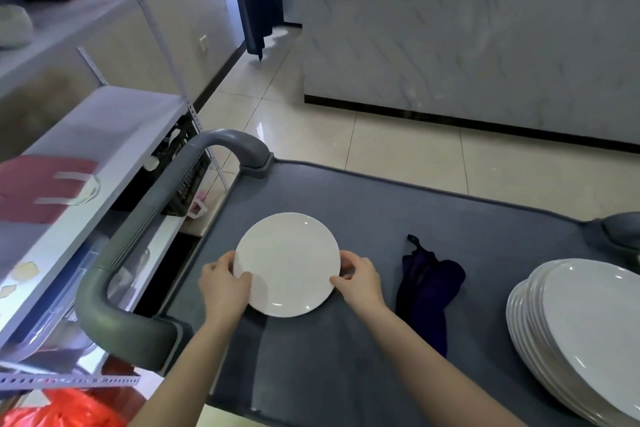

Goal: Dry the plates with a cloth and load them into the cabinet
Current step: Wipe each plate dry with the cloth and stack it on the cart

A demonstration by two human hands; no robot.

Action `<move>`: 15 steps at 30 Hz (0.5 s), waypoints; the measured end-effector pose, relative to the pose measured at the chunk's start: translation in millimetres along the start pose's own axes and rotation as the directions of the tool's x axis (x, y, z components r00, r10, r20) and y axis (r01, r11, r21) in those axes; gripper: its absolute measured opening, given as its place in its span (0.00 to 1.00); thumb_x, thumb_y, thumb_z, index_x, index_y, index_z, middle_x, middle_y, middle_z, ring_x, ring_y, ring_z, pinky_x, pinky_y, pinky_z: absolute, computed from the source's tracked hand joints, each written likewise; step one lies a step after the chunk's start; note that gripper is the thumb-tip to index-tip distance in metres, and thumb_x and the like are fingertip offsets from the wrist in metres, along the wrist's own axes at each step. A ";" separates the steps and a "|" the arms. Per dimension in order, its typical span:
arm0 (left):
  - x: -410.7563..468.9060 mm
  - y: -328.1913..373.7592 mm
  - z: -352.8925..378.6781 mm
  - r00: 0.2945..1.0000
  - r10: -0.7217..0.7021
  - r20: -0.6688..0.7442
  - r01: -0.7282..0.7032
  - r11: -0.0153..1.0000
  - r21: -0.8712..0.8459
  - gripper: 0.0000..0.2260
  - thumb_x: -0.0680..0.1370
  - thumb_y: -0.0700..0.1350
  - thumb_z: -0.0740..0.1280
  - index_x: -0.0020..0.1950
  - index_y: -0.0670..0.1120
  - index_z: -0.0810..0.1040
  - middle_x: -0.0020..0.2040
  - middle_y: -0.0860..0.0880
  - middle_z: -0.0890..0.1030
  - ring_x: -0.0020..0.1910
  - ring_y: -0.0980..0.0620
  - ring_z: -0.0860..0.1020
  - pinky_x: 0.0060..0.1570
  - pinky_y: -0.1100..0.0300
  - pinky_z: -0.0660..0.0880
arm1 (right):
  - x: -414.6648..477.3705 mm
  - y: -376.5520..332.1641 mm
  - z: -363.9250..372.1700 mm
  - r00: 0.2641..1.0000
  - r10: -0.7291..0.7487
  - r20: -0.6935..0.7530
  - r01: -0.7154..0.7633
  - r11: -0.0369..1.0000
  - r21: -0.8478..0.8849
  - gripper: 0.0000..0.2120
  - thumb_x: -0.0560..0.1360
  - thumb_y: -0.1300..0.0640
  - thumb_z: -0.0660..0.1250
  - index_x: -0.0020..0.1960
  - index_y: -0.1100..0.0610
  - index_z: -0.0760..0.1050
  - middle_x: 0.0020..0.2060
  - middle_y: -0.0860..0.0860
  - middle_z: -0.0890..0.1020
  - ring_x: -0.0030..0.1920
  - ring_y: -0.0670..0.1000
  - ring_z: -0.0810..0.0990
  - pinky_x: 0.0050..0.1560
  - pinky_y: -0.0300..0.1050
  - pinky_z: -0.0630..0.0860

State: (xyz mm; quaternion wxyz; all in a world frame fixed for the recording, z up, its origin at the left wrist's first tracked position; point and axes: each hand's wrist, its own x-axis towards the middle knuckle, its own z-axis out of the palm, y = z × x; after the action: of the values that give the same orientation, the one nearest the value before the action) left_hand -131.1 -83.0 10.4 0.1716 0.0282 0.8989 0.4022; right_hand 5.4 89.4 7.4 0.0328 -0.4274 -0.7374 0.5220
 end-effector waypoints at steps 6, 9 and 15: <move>-35.6 60.0 34.8 0.956 0.277 0.092 -0.262 0.954 -0.149 0.15 0.76 0.35 0.65 0.59 0.51 0.78 0.56 0.51 0.79 0.56 0.54 0.77 0.61 0.55 0.73 | -22.5 1.4 -61.4 0.998 -0.041 -0.054 0.043 0.998 0.038 0.14 0.77 0.59 0.68 0.61 0.53 0.79 0.55 0.48 0.80 0.51 0.47 0.80 0.51 0.41 0.79; -61.1 100.6 68.7 0.871 0.416 0.263 -0.361 0.903 -0.230 0.11 0.77 0.37 0.66 0.52 0.53 0.80 0.47 0.57 0.83 0.47 0.65 0.79 0.47 0.73 0.73 | -43.6 7.0 -110.0 0.981 -0.119 -0.155 0.122 0.992 0.014 0.10 0.77 0.60 0.69 0.56 0.52 0.81 0.50 0.46 0.82 0.48 0.43 0.80 0.46 0.29 0.74; -119.4 166.7 145.9 0.658 0.565 0.498 -0.508 0.821 -0.260 0.07 0.78 0.41 0.69 0.54 0.51 0.81 0.44 0.57 0.81 0.42 0.64 0.78 0.40 0.77 0.70 | -89.7 44.1 -216.0 0.860 -0.154 -0.487 0.072 0.981 -0.182 0.12 0.75 0.62 0.68 0.56 0.51 0.81 0.47 0.46 0.81 0.42 0.42 0.77 0.45 0.30 0.69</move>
State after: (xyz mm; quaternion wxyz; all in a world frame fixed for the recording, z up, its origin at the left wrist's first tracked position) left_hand 14.9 111.0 76.5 0.2992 0.3992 0.7395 0.4519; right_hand 195.2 194.0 105.7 0.2187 -0.5048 -0.7665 0.3314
